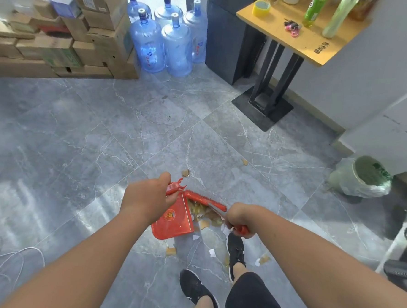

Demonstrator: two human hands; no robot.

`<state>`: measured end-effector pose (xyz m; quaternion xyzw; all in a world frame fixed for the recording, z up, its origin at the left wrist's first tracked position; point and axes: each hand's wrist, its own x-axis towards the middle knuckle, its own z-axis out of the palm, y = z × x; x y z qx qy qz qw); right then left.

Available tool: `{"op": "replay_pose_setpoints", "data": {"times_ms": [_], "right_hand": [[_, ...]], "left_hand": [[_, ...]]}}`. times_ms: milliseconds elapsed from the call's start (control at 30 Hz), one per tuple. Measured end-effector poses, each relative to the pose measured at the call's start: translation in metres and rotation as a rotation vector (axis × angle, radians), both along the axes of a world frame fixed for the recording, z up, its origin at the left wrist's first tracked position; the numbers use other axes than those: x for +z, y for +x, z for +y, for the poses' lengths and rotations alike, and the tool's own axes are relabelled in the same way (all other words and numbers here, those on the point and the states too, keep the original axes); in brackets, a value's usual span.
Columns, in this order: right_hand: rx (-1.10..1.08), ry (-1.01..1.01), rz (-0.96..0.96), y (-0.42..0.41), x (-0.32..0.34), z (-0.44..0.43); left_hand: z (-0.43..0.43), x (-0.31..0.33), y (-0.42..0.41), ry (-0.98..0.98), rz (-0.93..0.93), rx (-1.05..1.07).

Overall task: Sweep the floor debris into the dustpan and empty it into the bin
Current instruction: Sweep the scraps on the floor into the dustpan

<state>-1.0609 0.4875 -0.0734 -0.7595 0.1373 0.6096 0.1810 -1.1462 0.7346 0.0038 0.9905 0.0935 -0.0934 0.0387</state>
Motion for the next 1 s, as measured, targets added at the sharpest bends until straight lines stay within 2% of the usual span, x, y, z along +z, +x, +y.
{"op": "replay_pose_setpoints", "data": {"times_ms": [267,667,1000], "right_hand": [[-0.097,0.039,0.017,0.011,0.017,-0.016],[-0.380,0.126,-0.086,0.130,0.060,-0.059],[-0.555,0.092,-0.231,0.226,0.011,-0.098]], "left_hand": [[-0.015,0.006,0.010,0.019,0.026,-0.009],[-0.072,0.028,0.085,0.054,0.020,-0.026],[-0.082,0.022,0.147,0.043,0.029,0.050]]}}
